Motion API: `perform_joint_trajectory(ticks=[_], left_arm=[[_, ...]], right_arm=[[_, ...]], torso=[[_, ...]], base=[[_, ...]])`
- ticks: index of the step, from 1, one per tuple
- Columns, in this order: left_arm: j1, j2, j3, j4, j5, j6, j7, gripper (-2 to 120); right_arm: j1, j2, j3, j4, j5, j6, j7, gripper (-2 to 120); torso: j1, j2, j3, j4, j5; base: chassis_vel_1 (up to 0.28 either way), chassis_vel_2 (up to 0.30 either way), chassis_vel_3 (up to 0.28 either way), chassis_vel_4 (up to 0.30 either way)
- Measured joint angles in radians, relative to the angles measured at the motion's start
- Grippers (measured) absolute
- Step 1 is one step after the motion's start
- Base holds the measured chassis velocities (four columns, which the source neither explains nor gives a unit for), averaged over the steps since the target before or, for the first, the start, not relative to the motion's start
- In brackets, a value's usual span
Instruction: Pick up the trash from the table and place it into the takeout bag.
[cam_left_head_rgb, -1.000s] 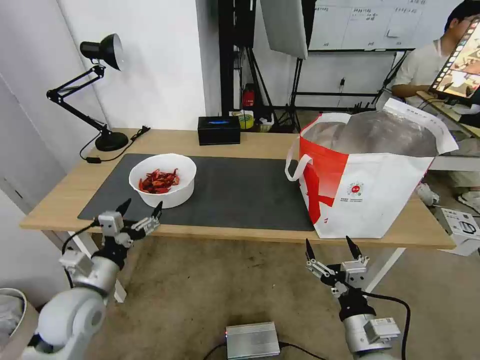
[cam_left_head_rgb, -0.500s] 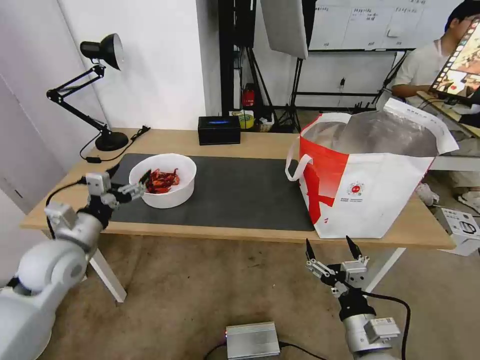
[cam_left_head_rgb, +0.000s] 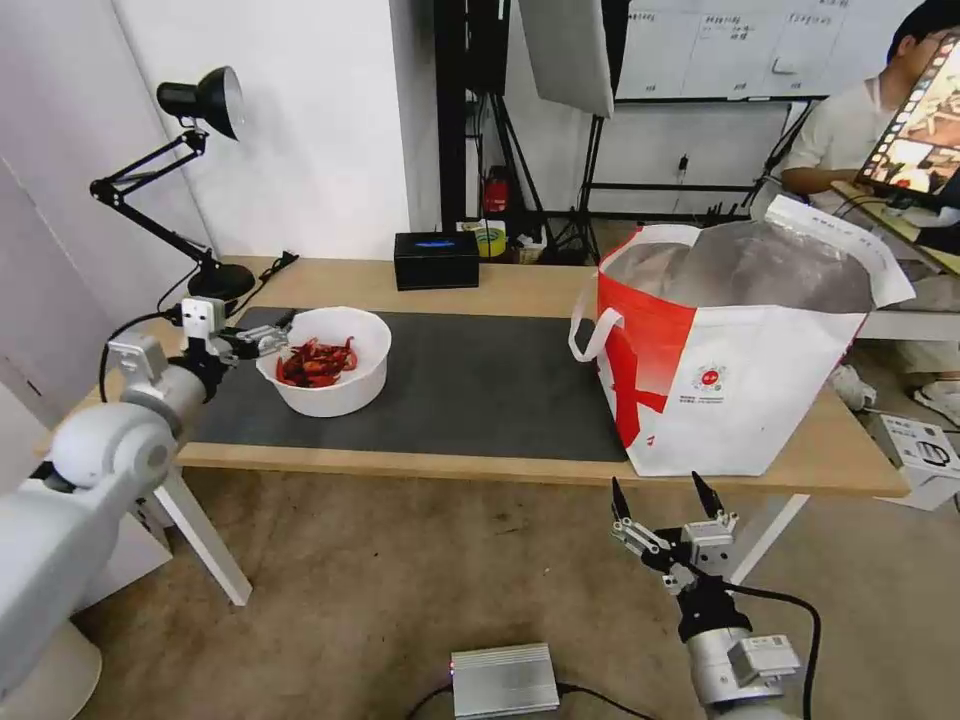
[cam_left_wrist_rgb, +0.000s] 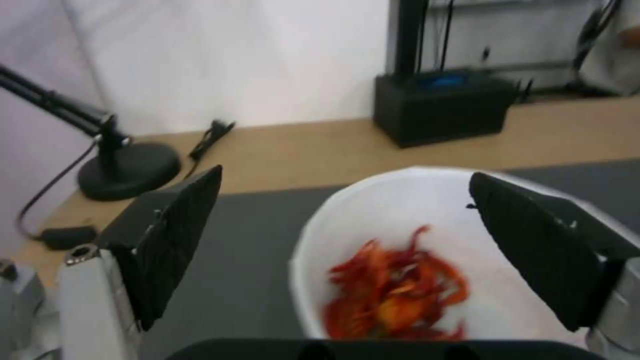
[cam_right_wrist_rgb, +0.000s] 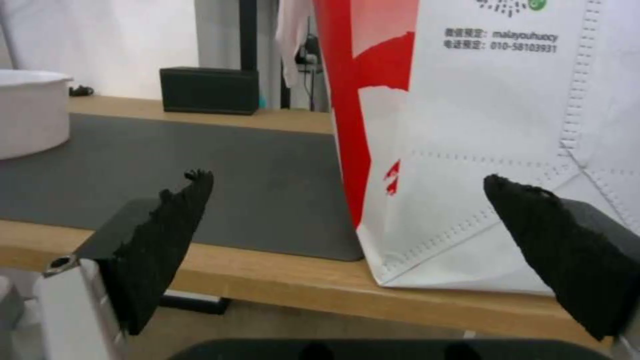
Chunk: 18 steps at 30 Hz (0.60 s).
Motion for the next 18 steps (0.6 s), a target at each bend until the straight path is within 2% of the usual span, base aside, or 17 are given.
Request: perform_joint_trajectory(ticks=[2, 5, 9, 10, 11, 12, 13, 15, 16, 18], left_arm=[[-0.014, 0.005, 0.008, 0.009, -0.001, 0.014, 0.002, 100], [-0.09, 0.022, 0.068, 0.049, -0.03, 0.066, 0.007, 100], [-0.181, 0.034, 0.158, 0.089, -0.116, 0.126, 0.006, 100], [-0.22, 0.037, 0.195, 0.103, -0.15, 0.17, 0.007, 100], [-0.22, 0.037, 0.195, 0.103, -0.15, 0.17, 0.007, 100], [-0.252, 0.037, 0.219, 0.113, -0.186, 0.216, 0.006, 100], [-0.252, 0.037, 0.219, 0.113, -0.186, 0.216, 0.006, 100], [-0.292, 0.031, 0.249, 0.127, -0.223, 0.258, -0.006, 100], [-0.344, 0.021, 0.289, 0.148, -0.26, 0.299, -0.023, 100], [-0.372, 0.016, 0.314, 0.158, -0.286, 0.32, -0.04, 100]], right_arm=[[0.0, 0.0, 0.0, 0.0, 0.0, 0.0, 0.0, 100], [0.0, 0.0, 0.0, 0.0, 0.0, 0.0, 0.0, 100], [0.0, 0.0, 0.0, 0.0, 0.0, 0.0, 0.0, 100], [0.0, 0.0, 0.0, 0.0, 0.0, 0.0, 0.0, 100], [0.0, 0.0, 0.0, 0.0, 0.0, 0.0, 0.0, 100], [0.0, 0.0, 0.0, 0.0, 0.0, 0.0, 0.0, 100], [0.0, 0.0, 0.0, 0.0, 0.0, 0.0, 0.0, 100], [0.0, 0.0, 0.0, 0.0, 0.0, 0.0, 0.0, 100], [0.0, 0.0, 0.0, 0.0, 0.0, 0.0, 0.0, 100], [0.0, 0.0, 0.0, 0.0, 0.0, 0.0, 0.0, 100]], torso=[[0.0, 0.0, 0.0, 0.0001, 0.0], [0.0, 0.0, 0.0, -0.0004, 0.0001], [0.0, 0.0, 0.0, -0.0005, 0.0], [0.0, 0.0, 0.0, -0.0003, 0.0], [0.0, 0.0, 0.0, -0.0003, 0.0], [0.0, 0.0, 0.0, -0.0003, 0.0], [0.0, 0.0, 0.0, -0.0003, 0.0], [0.0, 0.0, 0.0, -0.0004, 0.0002], [0.0, 0.0, 0.0, -0.0005, 0.0], [0.0, 0.0, 0.0, -0.0005, 0.0002]], base=[[0.0, 0.0, 0.0, 0.0], [0.0, 0.0, 0.0, 0.0], [0.0, 0.0, 0.0, 0.0], [0.0, 0.0, 0.0, 0.0], [0.0, 0.0, 0.0, 0.0], [0.0, 0.0, 0.0, 0.0], [0.0, 0.0, 0.0, 0.0], [0.0, 0.0, 0.0, 0.0], [0.0, 0.0, 0.0, 0.0], [0.0, 0.0, 0.0, 0.0]])
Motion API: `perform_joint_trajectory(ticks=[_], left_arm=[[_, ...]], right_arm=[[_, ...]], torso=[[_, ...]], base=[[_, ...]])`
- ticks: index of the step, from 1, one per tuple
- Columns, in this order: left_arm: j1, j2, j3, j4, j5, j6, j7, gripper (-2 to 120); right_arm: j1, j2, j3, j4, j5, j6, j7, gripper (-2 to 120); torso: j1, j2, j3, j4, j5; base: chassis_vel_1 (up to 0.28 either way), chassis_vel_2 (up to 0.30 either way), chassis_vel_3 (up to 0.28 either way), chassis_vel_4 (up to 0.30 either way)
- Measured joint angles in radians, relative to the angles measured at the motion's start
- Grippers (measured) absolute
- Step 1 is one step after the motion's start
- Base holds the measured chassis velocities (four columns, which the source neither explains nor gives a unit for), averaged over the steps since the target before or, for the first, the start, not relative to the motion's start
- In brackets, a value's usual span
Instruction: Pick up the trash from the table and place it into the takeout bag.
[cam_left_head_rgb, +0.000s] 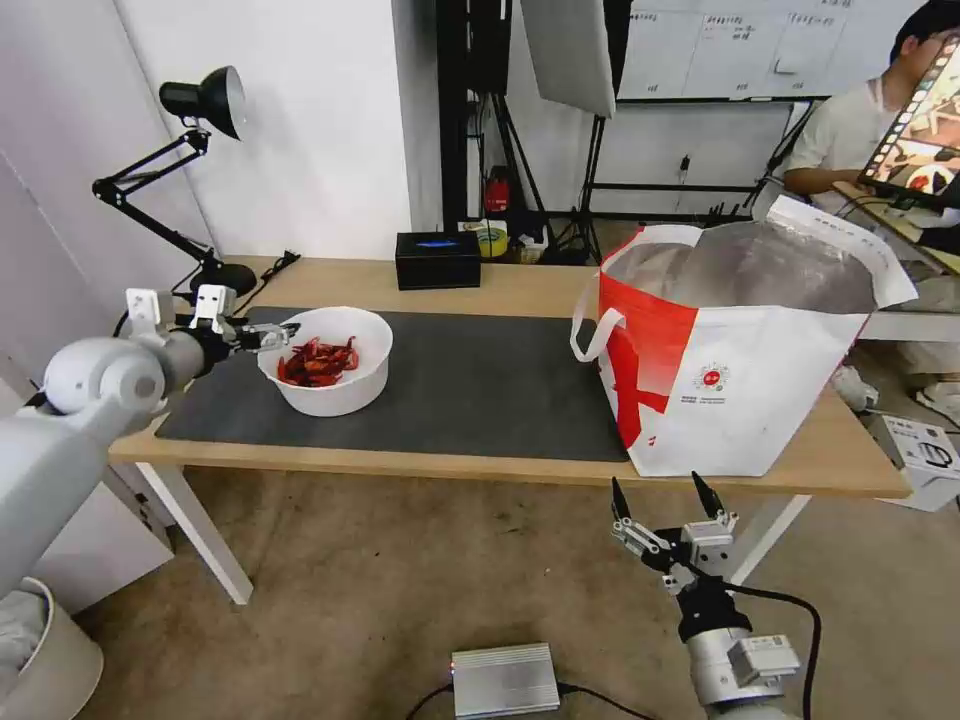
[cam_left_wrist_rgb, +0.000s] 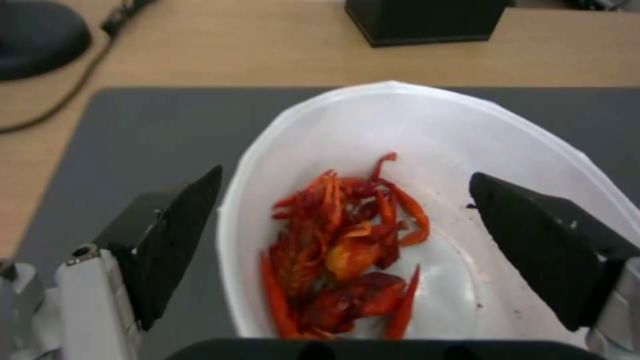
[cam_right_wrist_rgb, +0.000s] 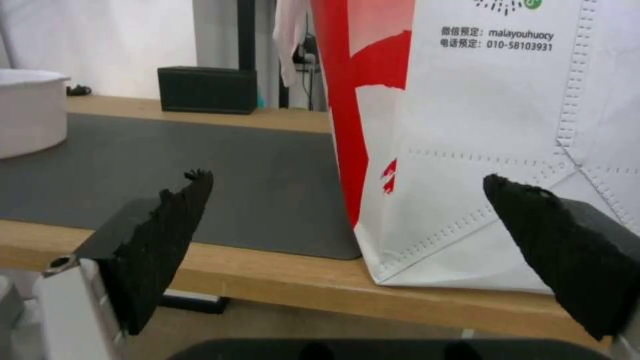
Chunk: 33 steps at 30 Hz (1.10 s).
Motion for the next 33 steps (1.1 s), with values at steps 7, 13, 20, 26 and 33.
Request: perform_joint_trajectory(ticks=[7, 13, 20, 26, 33], left_arm=[[-0.088, -0.043, 0.08, 0.07, -0.055, 0.049, -0.086, 100], [-0.153, -0.083, 0.15, 0.16, -0.139, 0.069, -0.194, 100], [-0.202, -0.111, 0.211, 0.238, -0.137, 0.067, -0.208, 100], [-0.216, -0.141, 0.232, 0.267, -0.123, 0.056, -0.214, 100], [-0.219, -0.164, 0.238, 0.271, -0.112, 0.051, -0.222, 82]], right_arm=[[0.0, 0.0, 0.0, 0.0, 0.0, 0.0, 0.0, 100], [0.0, 0.0, 0.0, 0.0, 0.0, 0.0, 0.0, 100], [0.0, 0.0, 0.0, 0.0, 0.0, 0.0, 0.0, 100], [0.0, 0.0, 0.0, 0.0, 0.0, 0.0, 0.0, 100], [0.0, 0.0, 0.0, 0.0, 0.0, 0.0, 0.0, 100]], torso=[[0.0, 0.0, 0.0, 0.0, -0.0001], [0.0, 0.0, 0.0, 0.0002, -0.0001], [0.0, 0.0, 0.0, 0.0001, -0.0001], [0.0, 0.0, 0.0, 0.0001, 0.0003], [0.0, 0.0, 0.0, 0.0002, 0.0]], base=[[0.0, 0.0, 0.0, 0.0], [0.0, 0.0, 0.0, 0.0], [0.0, 0.0, 0.0, 0.0], [0.0, 0.0, 0.0, 0.0], [0.0, 0.0, 0.0, 0.0]])
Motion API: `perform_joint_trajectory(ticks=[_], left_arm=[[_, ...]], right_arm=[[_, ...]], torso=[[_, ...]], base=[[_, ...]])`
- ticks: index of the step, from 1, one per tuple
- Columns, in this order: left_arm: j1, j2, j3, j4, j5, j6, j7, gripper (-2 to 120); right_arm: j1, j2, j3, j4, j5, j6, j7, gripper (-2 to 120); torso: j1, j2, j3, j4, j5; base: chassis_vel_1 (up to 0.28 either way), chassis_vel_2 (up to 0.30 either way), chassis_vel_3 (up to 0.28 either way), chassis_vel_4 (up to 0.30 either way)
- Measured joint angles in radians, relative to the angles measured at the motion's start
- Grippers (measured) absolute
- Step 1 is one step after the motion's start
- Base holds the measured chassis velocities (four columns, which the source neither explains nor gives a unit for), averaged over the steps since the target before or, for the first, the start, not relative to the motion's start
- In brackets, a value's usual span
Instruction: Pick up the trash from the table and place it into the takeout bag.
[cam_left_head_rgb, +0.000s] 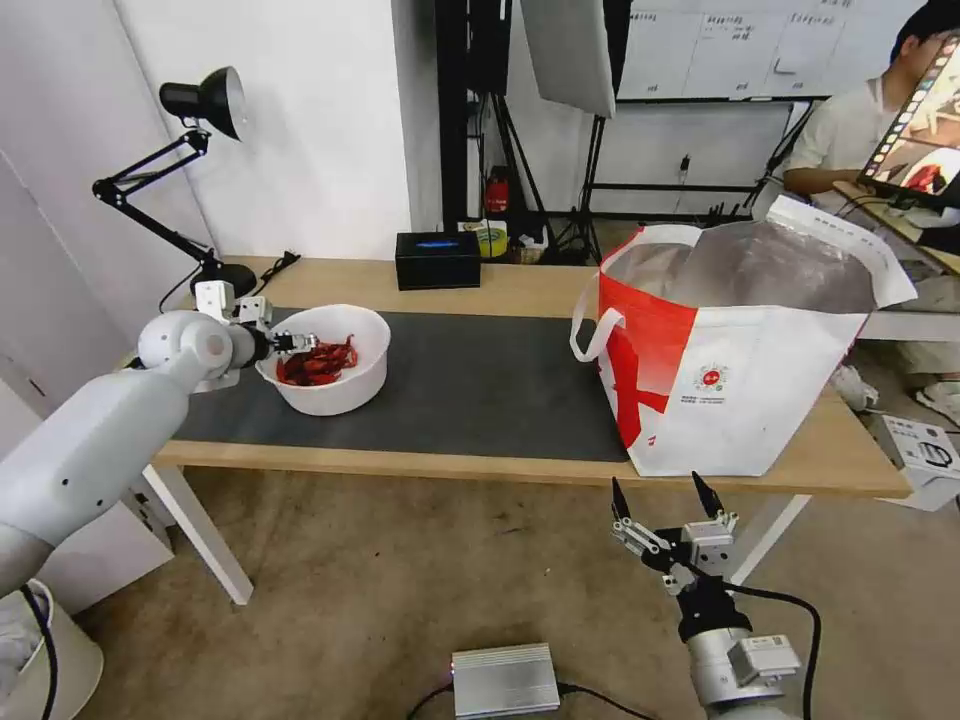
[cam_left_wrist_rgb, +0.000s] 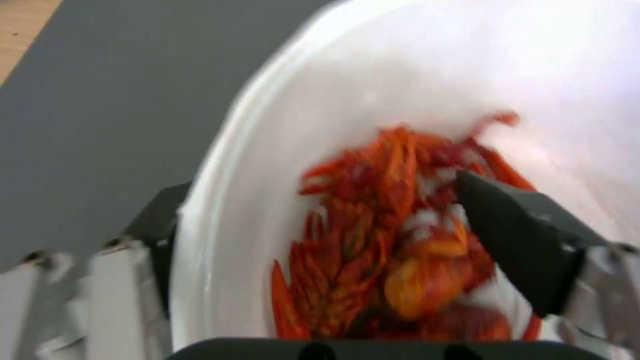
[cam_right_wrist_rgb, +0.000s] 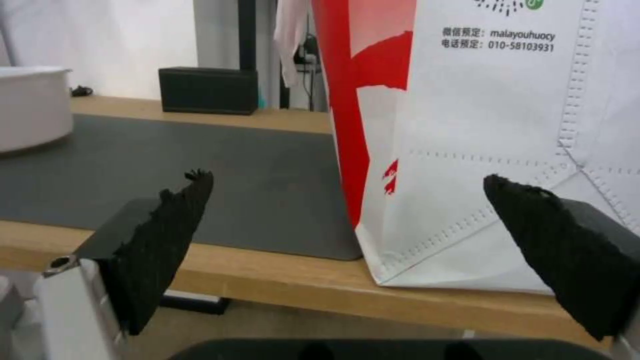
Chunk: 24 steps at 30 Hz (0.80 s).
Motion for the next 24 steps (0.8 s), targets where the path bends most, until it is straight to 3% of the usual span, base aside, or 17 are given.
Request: perform_joint_trajectory(ticks=[3, 5, 13, 20, 24], left_arm=[[0.001, -0.002, -0.001, -0.006, 0.001, -0.002, -0.002, 74], [0.007, 0.001, -0.002, -0.023, 0.0, -0.003, -0.002, 59], [0.019, 0.009, -0.008, -0.043, 0.0, -0.013, -0.003, 35], [0.041, 0.015, -0.026, -0.061, -0.001, -0.02, -0.002, 5], [0.058, 0.025, -0.041, -0.09, -0.005, -0.023, -0.001, 0]], right_arm=[[0.0, 0.0, 0.0, 0.0, 0.0, 0.0, 0.0, 100], [0.0, 0.0, 0.0, 0.0, 0.0, 0.0, 0.0, 100], [0.0, 0.0, 0.0, 0.0, 0.0, 0.0, 0.0, 100], [0.0, 0.0, 0.0, 0.0, 0.0, 0.0, 0.0, 100], [0.0, 0.0, 0.0, 0.0, 0.0, 0.0, 0.0, 100]], torso=[[0.0, 0.0, 0.0, -0.0001, 0.0], [0.0, 0.0, 0.0, -0.0002, -0.0001], [0.0, 0.0, 0.0, -0.0001, -0.0002], [0.0, 0.0, 0.0, -0.0001, -0.0002], [0.0, 0.0, 0.0, -0.0002, -0.0001]], base=[[0.0, 0.0, 0.0, 0.0], [0.0, 0.0, 0.0, 0.0], [0.0, 0.0, 0.0, 0.0], [0.0, 0.0, 0.0, 0.0], [0.0, 0.0, 0.0, 0.0]])
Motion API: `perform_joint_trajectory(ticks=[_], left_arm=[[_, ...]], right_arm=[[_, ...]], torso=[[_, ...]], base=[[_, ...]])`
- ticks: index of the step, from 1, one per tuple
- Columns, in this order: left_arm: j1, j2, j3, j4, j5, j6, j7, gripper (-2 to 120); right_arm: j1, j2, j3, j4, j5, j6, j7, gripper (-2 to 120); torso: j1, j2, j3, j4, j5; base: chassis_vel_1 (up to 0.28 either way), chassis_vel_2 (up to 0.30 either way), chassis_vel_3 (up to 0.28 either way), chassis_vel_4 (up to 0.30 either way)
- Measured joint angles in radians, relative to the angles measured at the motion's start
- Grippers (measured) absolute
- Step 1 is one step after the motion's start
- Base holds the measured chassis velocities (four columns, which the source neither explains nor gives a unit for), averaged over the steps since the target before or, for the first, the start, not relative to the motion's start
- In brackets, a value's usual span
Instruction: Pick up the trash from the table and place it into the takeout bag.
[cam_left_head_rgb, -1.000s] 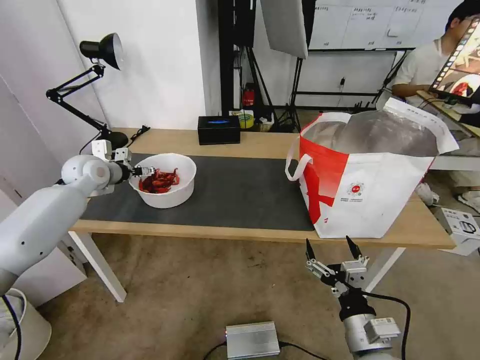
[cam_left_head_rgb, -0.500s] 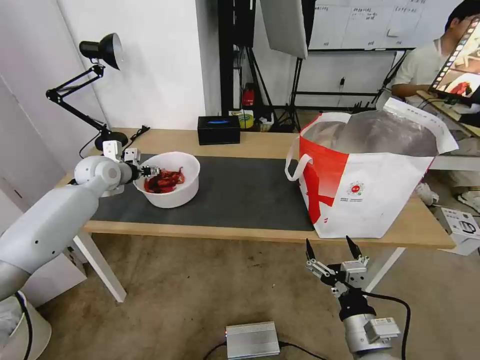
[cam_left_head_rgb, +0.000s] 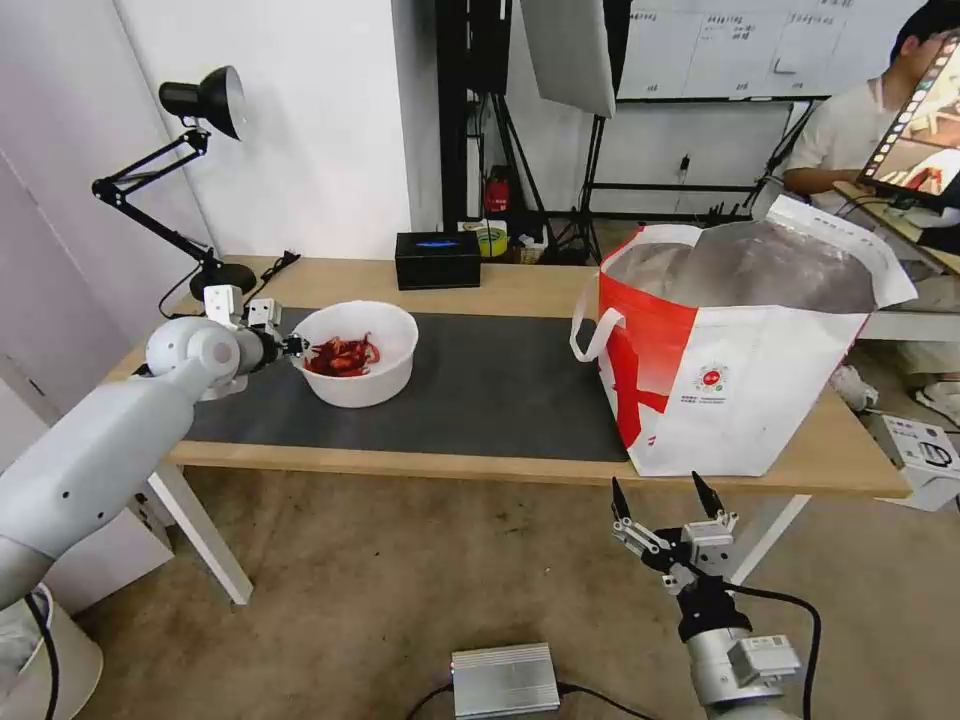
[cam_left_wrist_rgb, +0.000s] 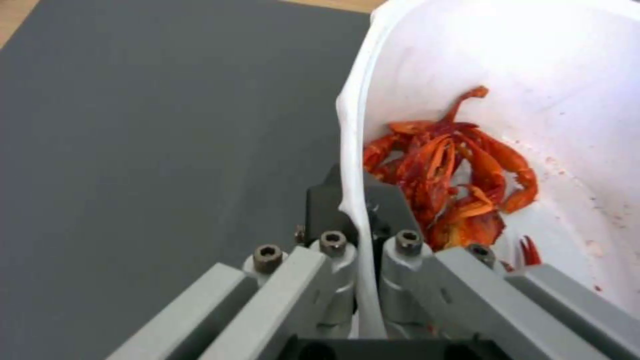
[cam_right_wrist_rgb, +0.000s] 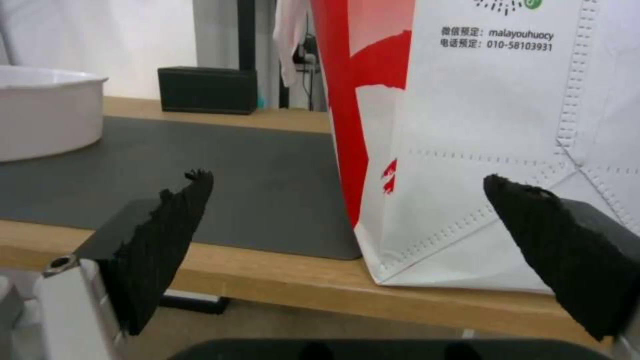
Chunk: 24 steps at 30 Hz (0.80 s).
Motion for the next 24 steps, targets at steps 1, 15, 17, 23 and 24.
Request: perform_joint_trajectory(ticks=[1, 15, 17, 23, 24], left_arm=[[0.0, 0.0, 0.0, 0.0, 0.0, 0.0, 0.0, 0], [0.132, 0.09, -0.122, -0.226, -0.124, 0.0, 0.006, 0], [0.152, 0.099, -0.143, -0.246, -0.137, 0.001, 0.008, 0], [0.256, 0.172, -0.228, -0.364, -0.166, -0.001, 0.057, 0], [0.256, 0.172, -0.228, -0.364, -0.166, -0.001, 0.057, 0]], right_arm=[[0.0, 0.0, 0.0, 0.0, 0.0, 0.0, 0.0, 100], [0.0, 0.0, 0.0, 0.0, 0.0, 0.0, 0.0, 100], [0.0, 0.0, 0.0, 0.0, 0.0, 0.0, 0.0, 100], [0.0, 0.0, 0.0, 0.0, 0.0, 0.0, 0.0, 100], [0.0, 0.0, 0.0, 0.0, 0.0, 0.0, 0.0, 100]], torso=[[0.0, 0.0, 0.0, 0.0, 0.0], [0.0, 0.0, 0.0, 0.0001, -0.0001], [0.0, 0.0, 0.0, 0.0001, -0.0001], [0.0, 0.0, 0.0, 0.0002, -0.0001], [0.0, 0.0, 0.0, 0.0002, -0.0001]], base=[[0.0, 0.0, 0.0, 0.0], [0.0, 0.0, 0.0, 0.0], [0.0, 0.0, 0.0, 0.0], [0.0, 0.0, 0.0, 0.0], [0.0, 0.0, 0.0, 0.0]])
